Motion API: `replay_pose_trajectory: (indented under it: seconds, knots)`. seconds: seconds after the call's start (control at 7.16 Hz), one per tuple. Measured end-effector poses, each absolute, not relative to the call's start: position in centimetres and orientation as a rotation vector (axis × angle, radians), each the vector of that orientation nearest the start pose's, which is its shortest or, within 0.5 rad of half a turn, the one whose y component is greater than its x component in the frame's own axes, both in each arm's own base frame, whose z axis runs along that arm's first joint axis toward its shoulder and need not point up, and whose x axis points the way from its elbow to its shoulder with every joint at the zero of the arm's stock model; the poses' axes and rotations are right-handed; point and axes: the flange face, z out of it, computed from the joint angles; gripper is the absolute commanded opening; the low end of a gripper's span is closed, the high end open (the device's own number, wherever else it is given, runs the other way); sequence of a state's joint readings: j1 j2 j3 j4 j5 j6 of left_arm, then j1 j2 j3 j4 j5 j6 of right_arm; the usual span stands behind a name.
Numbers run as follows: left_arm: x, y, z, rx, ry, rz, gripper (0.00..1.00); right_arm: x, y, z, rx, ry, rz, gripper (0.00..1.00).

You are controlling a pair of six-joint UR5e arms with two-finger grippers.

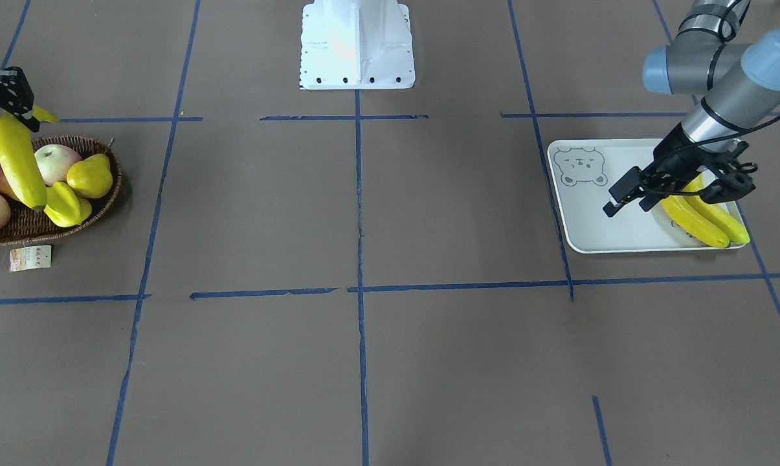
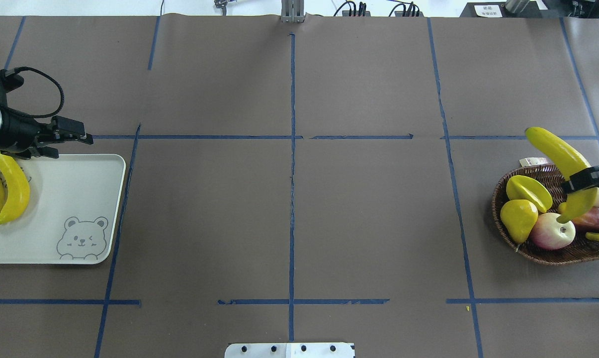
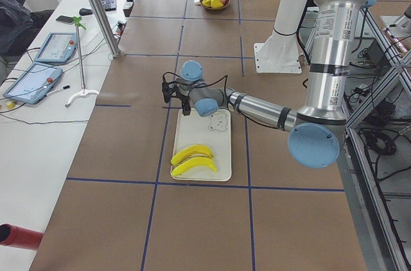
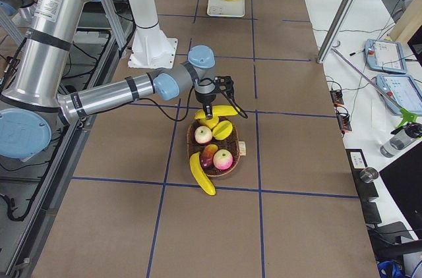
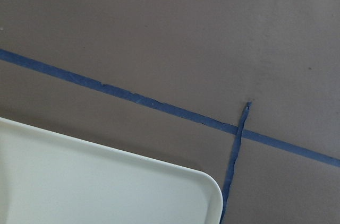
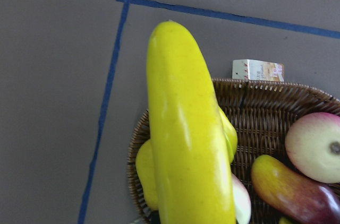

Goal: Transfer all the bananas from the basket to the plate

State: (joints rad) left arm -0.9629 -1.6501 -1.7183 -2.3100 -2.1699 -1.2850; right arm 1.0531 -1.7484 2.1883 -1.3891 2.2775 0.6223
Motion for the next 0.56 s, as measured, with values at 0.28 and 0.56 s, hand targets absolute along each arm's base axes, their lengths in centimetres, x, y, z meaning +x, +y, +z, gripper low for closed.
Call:
replay_pose_trajectory:
  seconds: [0.28,0.56]
  knots:
    - [26.8,-50.1,41.2,0.115,1.165,-0.317,1.00,-19.7,-39.7,36.5,0.083,-0.976,-0.048,0.04]
    - [30.9,-50.8,34.6,0.069,1.262,-0.352,1.00,-26.8,-39.6,30.5,0.070,-1.030,0.015,0.04]
